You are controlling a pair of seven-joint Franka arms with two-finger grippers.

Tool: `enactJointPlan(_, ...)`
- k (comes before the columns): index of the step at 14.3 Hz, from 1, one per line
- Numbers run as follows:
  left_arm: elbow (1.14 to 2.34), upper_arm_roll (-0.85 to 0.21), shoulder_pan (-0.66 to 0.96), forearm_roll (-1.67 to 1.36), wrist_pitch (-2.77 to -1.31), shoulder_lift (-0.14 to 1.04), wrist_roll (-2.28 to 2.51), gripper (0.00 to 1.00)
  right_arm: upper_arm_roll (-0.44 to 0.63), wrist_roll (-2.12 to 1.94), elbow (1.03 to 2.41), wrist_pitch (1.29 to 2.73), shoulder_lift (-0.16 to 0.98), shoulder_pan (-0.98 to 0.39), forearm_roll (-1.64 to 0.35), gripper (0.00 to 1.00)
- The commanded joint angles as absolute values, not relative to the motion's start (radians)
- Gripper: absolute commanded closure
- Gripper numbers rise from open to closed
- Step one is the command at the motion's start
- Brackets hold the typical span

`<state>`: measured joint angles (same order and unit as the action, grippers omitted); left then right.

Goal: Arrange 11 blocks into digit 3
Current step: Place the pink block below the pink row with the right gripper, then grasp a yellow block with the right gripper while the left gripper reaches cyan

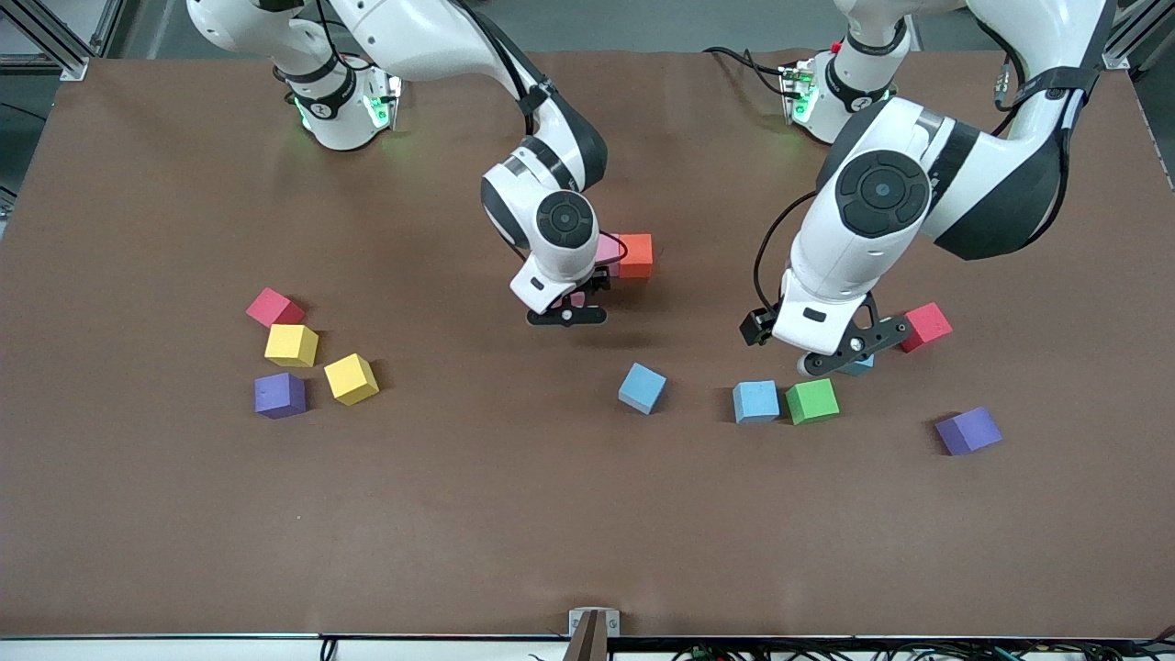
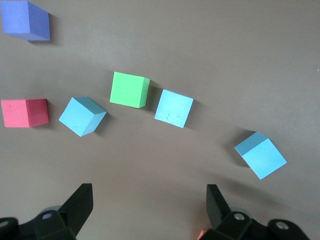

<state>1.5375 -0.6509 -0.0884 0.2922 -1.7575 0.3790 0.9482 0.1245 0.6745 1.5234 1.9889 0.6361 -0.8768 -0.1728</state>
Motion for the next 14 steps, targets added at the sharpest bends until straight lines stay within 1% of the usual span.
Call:
enactJointPlan(1,1.534,-0.65,-0.094,0.305,-1.736,0.368,0.904,0.01,0.114,0.666,1.47,1.908,0.6,-0.787,-0.172,0.0)
enactJointPlan(4,1.534,-0.647,-0.094,0.304,-1.749,0.386,0.878,0.01,0.114,0.518,1.471,1.833,0.549,-0.674,-0.118,0.0)
enactJointPlan(6,1.534,-0.646,-0.109,0.301,-1.749,0.402,0.806,0.01,0.114,0.355,1.48,1.815,0.531,-0.591,-0.112,0.0)
enactJointPlan(9,1.537,-0.646,-0.133,0.293,-1.772,0.425,0.744,0.01,0.115,0.111,1.537,1.827,0.511,-0.479,-0.101,0.0)
enactJointPlan(12,1.542,-0.646,-0.13,0.293,-1.793,0.452,0.756,0.0,0.114,-0.1,1.546,1.838,0.514,-0.387,-0.049,0.0)
enactJointPlan(14,1.542,-0.644,-0.12,0.301,-1.841,0.485,0.768,0.0,0.114,-0.271,1.601,1.915,0.511,-0.338,-0.029,0.0)
